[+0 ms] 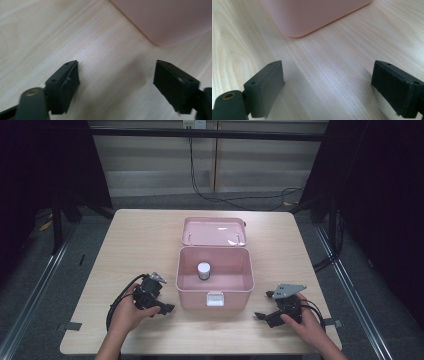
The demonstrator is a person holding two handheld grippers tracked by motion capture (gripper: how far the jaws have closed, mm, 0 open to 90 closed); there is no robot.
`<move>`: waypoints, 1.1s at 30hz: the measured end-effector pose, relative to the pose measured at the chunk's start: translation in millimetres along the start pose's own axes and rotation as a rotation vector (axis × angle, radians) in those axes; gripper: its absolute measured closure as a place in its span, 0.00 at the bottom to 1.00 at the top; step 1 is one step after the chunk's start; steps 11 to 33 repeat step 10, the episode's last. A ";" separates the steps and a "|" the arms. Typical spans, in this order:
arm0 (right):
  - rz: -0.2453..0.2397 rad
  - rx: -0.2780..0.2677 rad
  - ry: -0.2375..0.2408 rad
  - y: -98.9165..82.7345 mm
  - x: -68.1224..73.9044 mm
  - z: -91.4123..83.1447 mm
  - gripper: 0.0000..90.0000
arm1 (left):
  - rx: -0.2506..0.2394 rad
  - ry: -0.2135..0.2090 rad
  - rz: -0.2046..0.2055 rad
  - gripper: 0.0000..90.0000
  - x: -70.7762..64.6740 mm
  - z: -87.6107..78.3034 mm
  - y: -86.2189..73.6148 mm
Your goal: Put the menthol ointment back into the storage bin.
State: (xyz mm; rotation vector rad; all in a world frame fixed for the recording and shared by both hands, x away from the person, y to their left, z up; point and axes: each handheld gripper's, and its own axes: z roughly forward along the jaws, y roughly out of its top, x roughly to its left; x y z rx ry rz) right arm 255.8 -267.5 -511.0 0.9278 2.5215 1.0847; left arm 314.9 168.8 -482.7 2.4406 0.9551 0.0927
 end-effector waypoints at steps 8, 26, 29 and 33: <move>0.000 0.000 0.000 0.0 0.0 0.0 0.12 | -0.064 0.047 0.080 0.17 -2.7 5.4 -5.9; 0.000 0.000 0.000 0.0 0.0 0.0 0.12 | -0.067 0.049 0.083 0.17 -2.8 5.7 -5.8; 0.000 0.000 0.000 0.0 0.0 0.0 0.12 | -0.067 0.049 0.083 0.17 -2.8 5.7 -5.8; 0.000 0.000 0.000 0.0 0.0 0.0 0.12 | -0.067 0.049 0.083 0.17 -2.8 5.7 -5.8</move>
